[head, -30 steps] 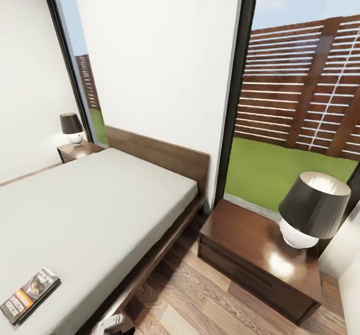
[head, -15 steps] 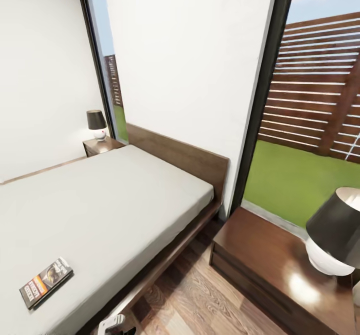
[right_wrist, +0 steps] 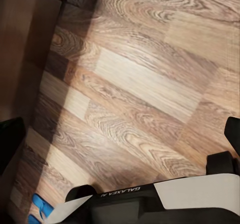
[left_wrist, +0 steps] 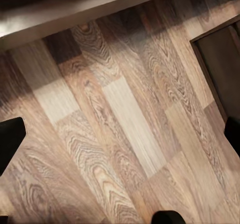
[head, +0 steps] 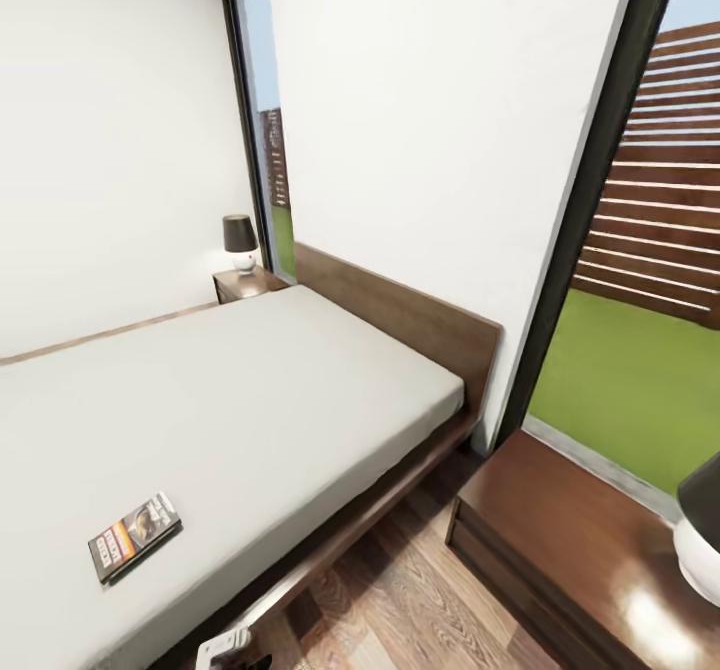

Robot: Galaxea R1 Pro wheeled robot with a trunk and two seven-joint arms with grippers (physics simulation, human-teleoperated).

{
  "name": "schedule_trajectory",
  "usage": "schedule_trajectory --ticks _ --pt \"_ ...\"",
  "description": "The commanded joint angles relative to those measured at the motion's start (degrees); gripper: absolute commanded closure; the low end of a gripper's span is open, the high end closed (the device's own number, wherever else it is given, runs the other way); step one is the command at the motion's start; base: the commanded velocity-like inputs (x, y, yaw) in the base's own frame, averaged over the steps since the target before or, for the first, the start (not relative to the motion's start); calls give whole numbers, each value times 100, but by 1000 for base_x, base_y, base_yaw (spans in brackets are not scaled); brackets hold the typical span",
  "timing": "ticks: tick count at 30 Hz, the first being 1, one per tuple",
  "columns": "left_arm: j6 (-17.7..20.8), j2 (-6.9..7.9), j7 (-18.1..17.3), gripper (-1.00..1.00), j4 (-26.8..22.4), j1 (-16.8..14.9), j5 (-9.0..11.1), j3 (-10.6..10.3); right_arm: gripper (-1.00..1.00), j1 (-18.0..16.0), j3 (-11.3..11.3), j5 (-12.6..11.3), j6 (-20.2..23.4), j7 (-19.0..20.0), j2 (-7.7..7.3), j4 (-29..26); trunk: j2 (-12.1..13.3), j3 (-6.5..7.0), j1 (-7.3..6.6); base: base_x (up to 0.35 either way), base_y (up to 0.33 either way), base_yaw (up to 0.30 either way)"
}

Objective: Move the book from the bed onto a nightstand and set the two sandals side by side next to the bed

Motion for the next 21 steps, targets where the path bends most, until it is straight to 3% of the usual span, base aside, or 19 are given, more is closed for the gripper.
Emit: schedule_trajectory --ticks 1,21 --pt "-24 0 -17 -100 10 -6 41 -47 -100 -8 -26 -21 12 31 -2 20 -4 -9 0 1 -1 277" --pt "-23 -5 -18 -100 16 -6 41 -47 -100 -8 -26 -25 13 31 -3 15 -4 -57 0 0 0 278"
